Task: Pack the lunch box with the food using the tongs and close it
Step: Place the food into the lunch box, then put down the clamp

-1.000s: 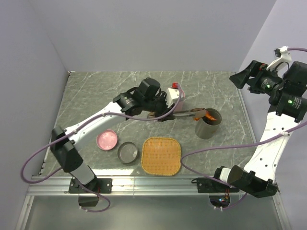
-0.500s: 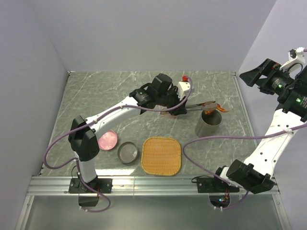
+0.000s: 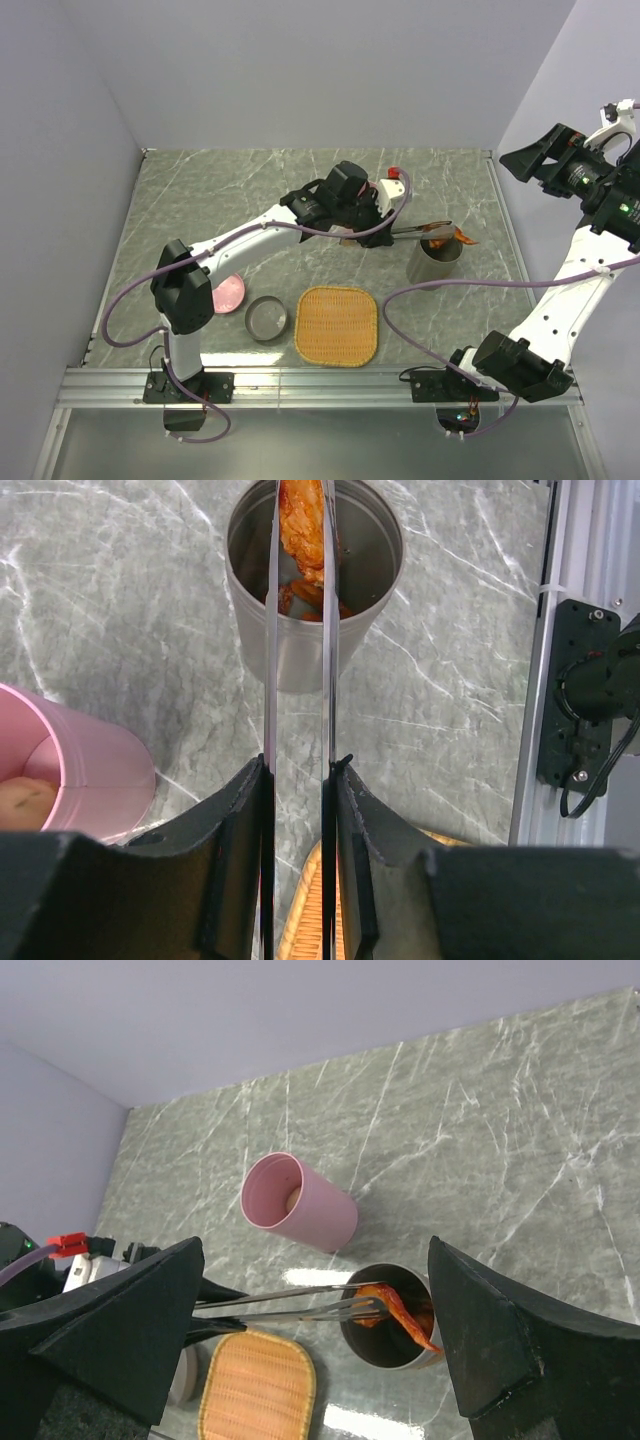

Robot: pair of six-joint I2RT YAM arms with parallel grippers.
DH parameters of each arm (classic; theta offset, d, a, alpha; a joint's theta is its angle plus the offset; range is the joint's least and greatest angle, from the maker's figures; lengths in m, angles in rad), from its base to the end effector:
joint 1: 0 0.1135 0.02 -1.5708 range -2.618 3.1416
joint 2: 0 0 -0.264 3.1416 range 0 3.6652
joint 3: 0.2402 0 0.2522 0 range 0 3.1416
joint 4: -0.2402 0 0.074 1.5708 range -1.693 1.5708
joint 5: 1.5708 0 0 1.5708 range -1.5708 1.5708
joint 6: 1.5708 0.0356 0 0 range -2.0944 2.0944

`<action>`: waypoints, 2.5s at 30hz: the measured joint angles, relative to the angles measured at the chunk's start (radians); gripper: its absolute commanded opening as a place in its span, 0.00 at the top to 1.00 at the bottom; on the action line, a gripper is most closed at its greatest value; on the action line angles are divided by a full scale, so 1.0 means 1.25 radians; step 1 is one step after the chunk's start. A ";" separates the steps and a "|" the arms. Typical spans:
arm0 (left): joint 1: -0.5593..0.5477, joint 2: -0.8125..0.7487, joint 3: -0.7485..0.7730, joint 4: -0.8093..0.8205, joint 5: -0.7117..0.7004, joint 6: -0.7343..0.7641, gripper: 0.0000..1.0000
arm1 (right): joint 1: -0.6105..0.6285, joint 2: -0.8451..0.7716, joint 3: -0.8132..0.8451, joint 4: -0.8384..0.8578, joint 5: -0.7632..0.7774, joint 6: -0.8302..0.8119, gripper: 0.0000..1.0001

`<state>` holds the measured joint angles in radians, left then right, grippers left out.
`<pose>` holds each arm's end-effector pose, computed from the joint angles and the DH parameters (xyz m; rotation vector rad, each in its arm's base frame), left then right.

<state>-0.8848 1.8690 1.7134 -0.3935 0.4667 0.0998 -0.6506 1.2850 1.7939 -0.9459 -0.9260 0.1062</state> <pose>0.2658 -0.3499 0.3319 1.2895 1.7883 -0.9484 0.1897 -0.1086 0.4982 0.1317 1.8588 0.5499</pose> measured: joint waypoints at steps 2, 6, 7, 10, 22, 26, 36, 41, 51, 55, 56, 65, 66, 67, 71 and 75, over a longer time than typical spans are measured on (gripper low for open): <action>0.000 0.000 0.000 -0.001 -0.003 0.000 0.62 | 0.000 0.000 0.000 -0.001 -0.002 0.000 0.00; 0.000 0.000 0.000 -0.007 -0.004 0.002 0.51 | 0.000 0.000 0.000 -0.001 -0.005 0.000 0.00; 0.000 0.000 0.001 -0.009 -0.006 0.003 0.49 | 0.000 0.000 0.000 -0.001 -0.006 0.000 0.00; 0.000 0.000 0.006 -0.015 -0.009 0.005 0.47 | 0.000 0.000 0.000 -0.002 -0.007 -0.001 0.00; 0.010 -0.089 0.020 -0.060 -0.015 0.009 0.48 | 0.000 0.000 0.005 -0.027 -0.006 -0.031 0.00; 0.041 -0.186 -0.029 -0.067 -0.014 0.009 0.48 | 0.000 -0.001 0.005 -0.043 -0.006 -0.052 0.00; 0.300 -0.423 -0.172 -0.076 -0.001 -0.013 0.47 | 0.000 -0.040 -0.072 -0.084 -0.005 -0.139 0.00; 0.471 -0.487 -0.223 -0.103 0.003 -0.012 0.47 | 0.012 -0.071 -0.151 -0.110 0.016 -0.184 0.00; 0.680 -0.516 -0.363 -0.178 0.013 0.033 0.47 | 0.043 -0.111 -0.175 -0.157 0.065 -0.262 0.00; 0.702 -0.442 -0.376 -0.168 -0.044 0.056 0.47 | 0.055 -0.121 -0.185 -0.162 0.082 -0.275 0.00; 0.703 -0.412 -0.376 -0.161 -0.058 0.060 0.47 | 0.058 -0.121 -0.186 -0.163 0.087 -0.277 0.00; 0.692 -0.124 -0.310 -0.096 -0.148 0.052 0.46 | 0.114 -0.142 -0.222 -0.166 0.133 -0.289 0.00; 0.687 -0.100 -0.295 -0.092 -0.158 0.050 0.46 | 0.126 -0.142 -0.222 -0.166 0.140 -0.288 0.00; 0.680 -0.070 -0.278 -0.085 -0.171 0.049 0.46 | 0.146 -0.141 -0.222 -0.164 0.149 -0.286 0.00; 0.646 0.008 -0.223 -0.065 -0.205 0.043 0.45 | 0.222 -0.140 -0.222 -0.146 0.185 -0.270 0.00; 0.620 0.063 -0.175 -0.065 -0.221 0.034 0.43 | 0.266 -0.129 -0.222 -0.123 0.206 -0.253 0.00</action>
<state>-0.1097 1.9480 1.4944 -0.4744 0.1902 0.1417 -0.3183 1.1233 1.5158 -1.1000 -0.6689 -0.2104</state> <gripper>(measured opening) 0.556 0.996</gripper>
